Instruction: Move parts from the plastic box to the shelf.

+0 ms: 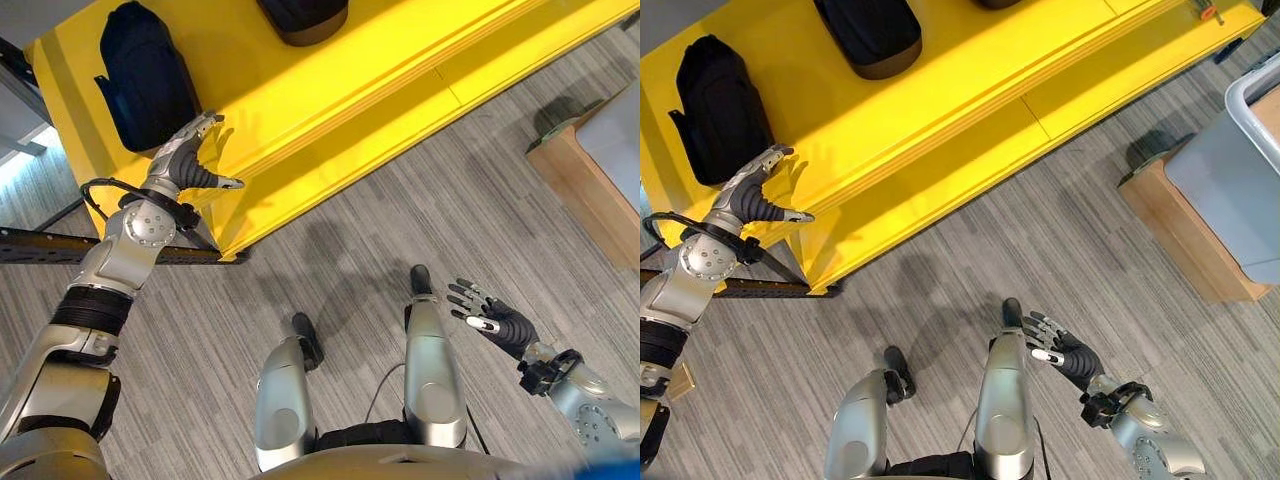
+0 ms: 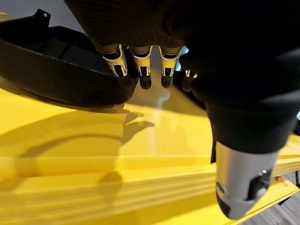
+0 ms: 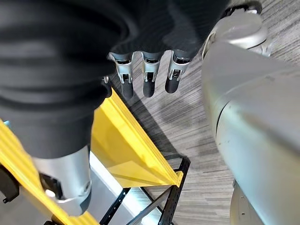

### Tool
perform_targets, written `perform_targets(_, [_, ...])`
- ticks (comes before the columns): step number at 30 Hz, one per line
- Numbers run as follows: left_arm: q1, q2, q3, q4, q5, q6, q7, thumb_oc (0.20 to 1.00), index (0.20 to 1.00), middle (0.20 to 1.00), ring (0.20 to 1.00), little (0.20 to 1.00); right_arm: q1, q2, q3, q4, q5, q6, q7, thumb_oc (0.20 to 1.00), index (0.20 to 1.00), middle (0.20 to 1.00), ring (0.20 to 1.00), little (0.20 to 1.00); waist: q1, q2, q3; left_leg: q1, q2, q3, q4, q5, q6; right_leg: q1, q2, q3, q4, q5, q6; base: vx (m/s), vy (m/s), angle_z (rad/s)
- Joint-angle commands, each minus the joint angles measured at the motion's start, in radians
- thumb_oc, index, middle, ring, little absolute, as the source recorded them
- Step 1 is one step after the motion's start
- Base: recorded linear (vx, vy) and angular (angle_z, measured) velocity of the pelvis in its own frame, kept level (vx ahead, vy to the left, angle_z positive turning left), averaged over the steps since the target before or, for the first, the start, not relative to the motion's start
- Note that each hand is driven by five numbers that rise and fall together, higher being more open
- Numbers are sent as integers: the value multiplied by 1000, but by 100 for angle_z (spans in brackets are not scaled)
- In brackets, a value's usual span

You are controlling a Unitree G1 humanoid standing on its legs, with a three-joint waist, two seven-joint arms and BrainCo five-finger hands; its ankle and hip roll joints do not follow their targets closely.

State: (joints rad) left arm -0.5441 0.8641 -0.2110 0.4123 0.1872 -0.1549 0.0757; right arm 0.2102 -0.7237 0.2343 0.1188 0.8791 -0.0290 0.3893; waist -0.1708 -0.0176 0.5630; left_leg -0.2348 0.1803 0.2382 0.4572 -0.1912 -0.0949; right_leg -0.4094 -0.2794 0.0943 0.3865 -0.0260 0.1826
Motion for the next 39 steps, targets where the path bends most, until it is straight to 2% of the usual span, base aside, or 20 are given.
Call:
perform_targets(1, [16, 90, 73, 8, 16, -3, 37, 1000, 1000, 1000, 1000, 1000, 49, 12, -16, -23, 9, -28, 29, 1000, 1000, 1000, 1000, 1000, 28, -78, -43, -118, 56, -124, -20, 110, -15, 79, -94, -25, -71, 11, 11, 0, 0, 0])
perform_targets(10, [67, 75, 76, 63, 51, 25, 15, 1000, 1000, 1000, 1000, 1000, 71, 4, -34, -18, 15, -20, 38, 1000, 1000, 1000, 1000, 1000, 35, -94, -43, -148, 55, -133, 10, 101, -20, 58, -95, -14, -53, 8, 8, 12, 3, 1])
perform_targets(22, [232, 56, 180, 36, 46, 34, -3, 1000, 1000, 1000, 1000, 1000, 93, -8, -38, -19, 12, -8, 57, 1000, 1000, 1000, 1000, 1000, 50, -96, -43, -165, 58, -142, 32, 95, -22, 43, -93, -8, -32, 0, 2, 1, 0, -1])
perform_targets(39, [249, 88, 214, 111, 36, 38, 5, 1000, 1000, 1000, 1000, 1000, 105, -20, -53, -29, 12, 1, 72, 1000, 1000, 1000, 1000, 1000, 56, -95, -43, -197, 54, -152, 60, 89, -21, 26, -98, -3, -14, -4, 2, 0, 2, 1])
